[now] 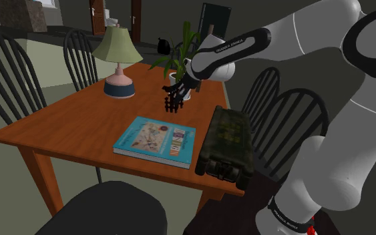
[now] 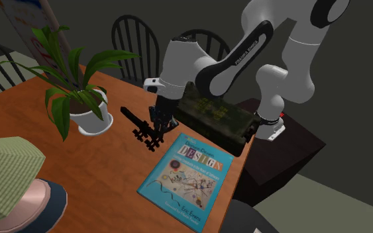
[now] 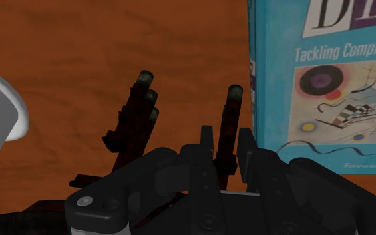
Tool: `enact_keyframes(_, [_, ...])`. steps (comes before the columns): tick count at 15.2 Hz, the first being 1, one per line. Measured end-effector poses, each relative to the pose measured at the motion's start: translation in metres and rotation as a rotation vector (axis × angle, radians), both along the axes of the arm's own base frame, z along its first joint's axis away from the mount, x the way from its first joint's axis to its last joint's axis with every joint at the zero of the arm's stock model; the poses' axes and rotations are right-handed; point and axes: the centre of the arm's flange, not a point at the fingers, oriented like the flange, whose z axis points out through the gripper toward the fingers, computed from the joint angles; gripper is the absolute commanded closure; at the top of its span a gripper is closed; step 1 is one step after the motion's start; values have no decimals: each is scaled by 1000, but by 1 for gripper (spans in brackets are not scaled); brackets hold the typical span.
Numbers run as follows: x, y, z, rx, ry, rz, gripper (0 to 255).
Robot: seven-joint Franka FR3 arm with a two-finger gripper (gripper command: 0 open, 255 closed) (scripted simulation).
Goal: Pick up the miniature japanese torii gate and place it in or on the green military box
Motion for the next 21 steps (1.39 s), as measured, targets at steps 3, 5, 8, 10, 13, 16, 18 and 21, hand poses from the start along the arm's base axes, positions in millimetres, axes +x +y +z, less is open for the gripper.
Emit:
enact_keyframes(3, [0, 0, 16, 0, 0, 0, 255])
enact_keyframes(5, [1, -1, 28, 0, 0, 0, 255])
enact_keyframes(8, [0, 1, 44, 0, 0, 0, 255])
enact_keyframes(10, [0, 0, 53, 0, 0, 0, 255])
enact_keyframes(13, [0, 0, 70, 0, 0, 0, 255])
enact_keyframes(16, [0, 1, 83, 0, 0, 0, 255])
enact_keyframes(18, [-14, -2, 86, 0, 0, 0, 255])
enact_keyframes(21, [-54, -10, 85, 0, 0, -1, 255])
